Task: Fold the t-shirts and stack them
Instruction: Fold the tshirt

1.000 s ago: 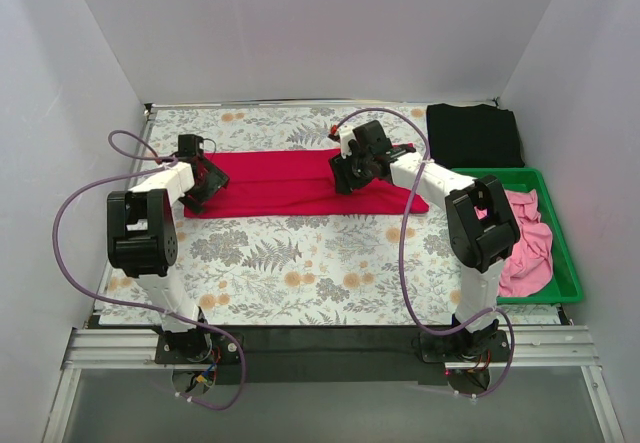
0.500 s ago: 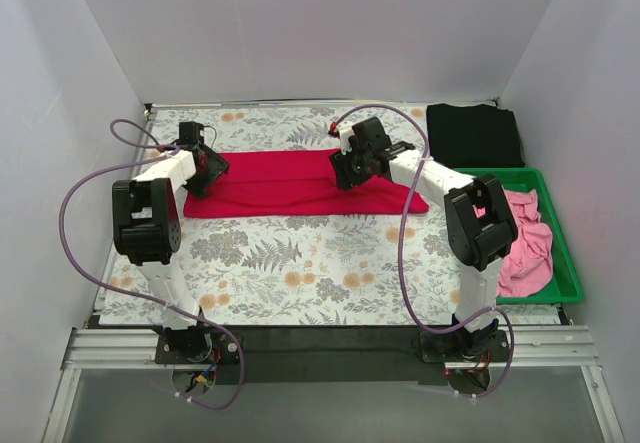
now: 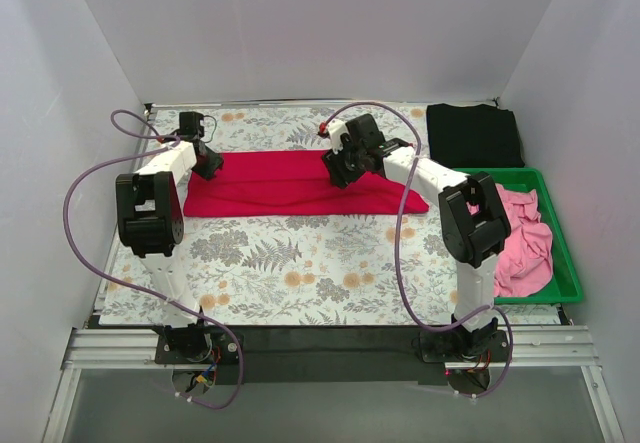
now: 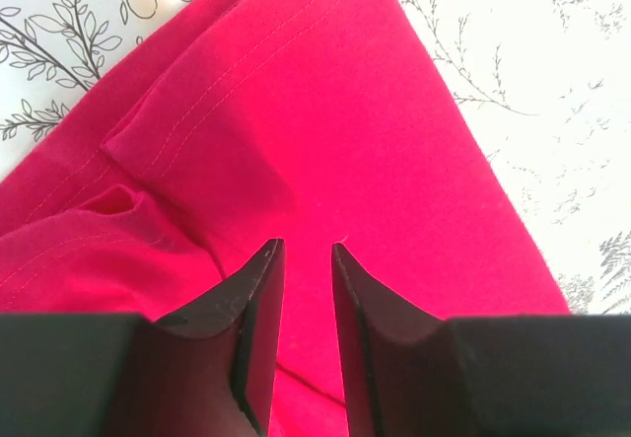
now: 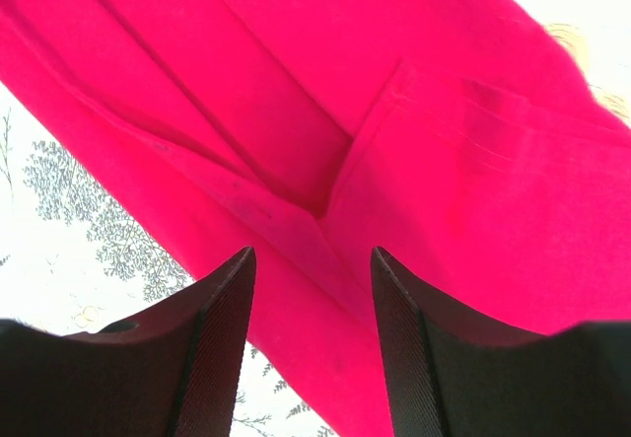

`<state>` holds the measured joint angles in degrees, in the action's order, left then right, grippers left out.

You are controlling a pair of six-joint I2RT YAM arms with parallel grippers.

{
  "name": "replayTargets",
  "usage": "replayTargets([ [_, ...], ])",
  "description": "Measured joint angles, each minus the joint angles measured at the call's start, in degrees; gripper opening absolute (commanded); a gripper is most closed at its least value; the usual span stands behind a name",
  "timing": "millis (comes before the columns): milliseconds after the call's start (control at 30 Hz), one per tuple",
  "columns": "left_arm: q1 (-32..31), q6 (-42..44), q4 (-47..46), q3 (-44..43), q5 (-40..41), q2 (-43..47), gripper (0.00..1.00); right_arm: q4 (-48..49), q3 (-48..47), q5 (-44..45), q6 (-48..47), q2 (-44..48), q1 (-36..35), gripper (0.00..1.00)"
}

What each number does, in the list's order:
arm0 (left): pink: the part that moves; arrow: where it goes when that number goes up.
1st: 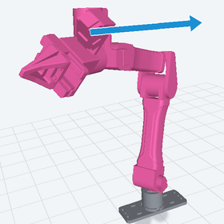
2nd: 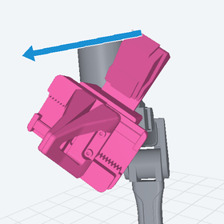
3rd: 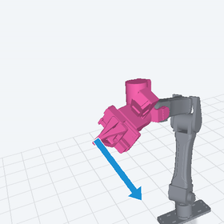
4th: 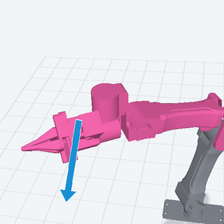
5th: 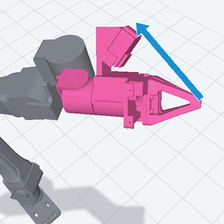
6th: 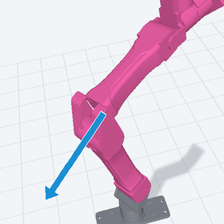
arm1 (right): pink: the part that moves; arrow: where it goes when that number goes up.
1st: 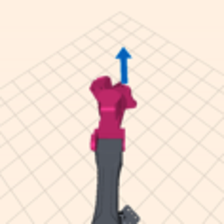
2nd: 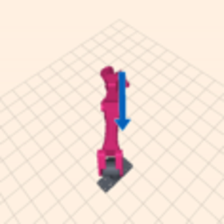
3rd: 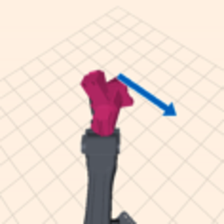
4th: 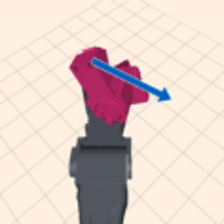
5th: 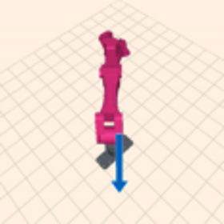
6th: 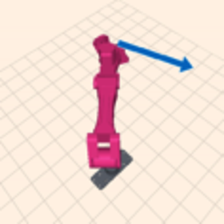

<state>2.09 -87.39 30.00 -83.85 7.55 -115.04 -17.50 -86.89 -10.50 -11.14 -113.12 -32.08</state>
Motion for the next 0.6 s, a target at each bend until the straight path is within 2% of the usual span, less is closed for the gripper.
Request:
replayTargets([
  [67, 0.0, 0.2, 0.2, 0.0, 0.0, 0.0, 0.3, -0.3, -0.5, -1.2, -1.2, -1.0, -0.2, 0.46],
  [100, 0.0, 0.4, 0.2, 0.0, 0.0, 0.0, 0.4, -0.5, -0.6, -1.8, -1.5, -1.4, -0.2, 0.46],
  [200, -0.3, 1.5, 0.5, 0.2, -0.2, 0.4, 0.61, -1.1, -0.7, -2.9, -2.5, -1.9, -0.5, 0.46],
  [267, -0.6, 2.1, 0.4, 1.7, -0.2, 2.2, 0.64, -1.2, -0.7, -3.2, -2.6, -1.9, -0.7, 0.46],
  [400, -3.7, 1.4, 1.5, 9.0, -0.6, 10.4, 0.65, -1.3, 0.2, -3.0, -2.3, -1.5, -1.0, 0.46],
  [500, -8.0, -1.1, 2.0, 13.9, -1.1, 16.7, 0.57, -1.3, 2.7, -2.6, -1.4, 0.0, -1.1, 0.46],
  [600, -12.2, -3.7, 1.9, 15.8, -1.5, 18.5, 0.49, -1.8, 5.2, -2.2, -0.4, 2.1, -1.1, 0.46],
])
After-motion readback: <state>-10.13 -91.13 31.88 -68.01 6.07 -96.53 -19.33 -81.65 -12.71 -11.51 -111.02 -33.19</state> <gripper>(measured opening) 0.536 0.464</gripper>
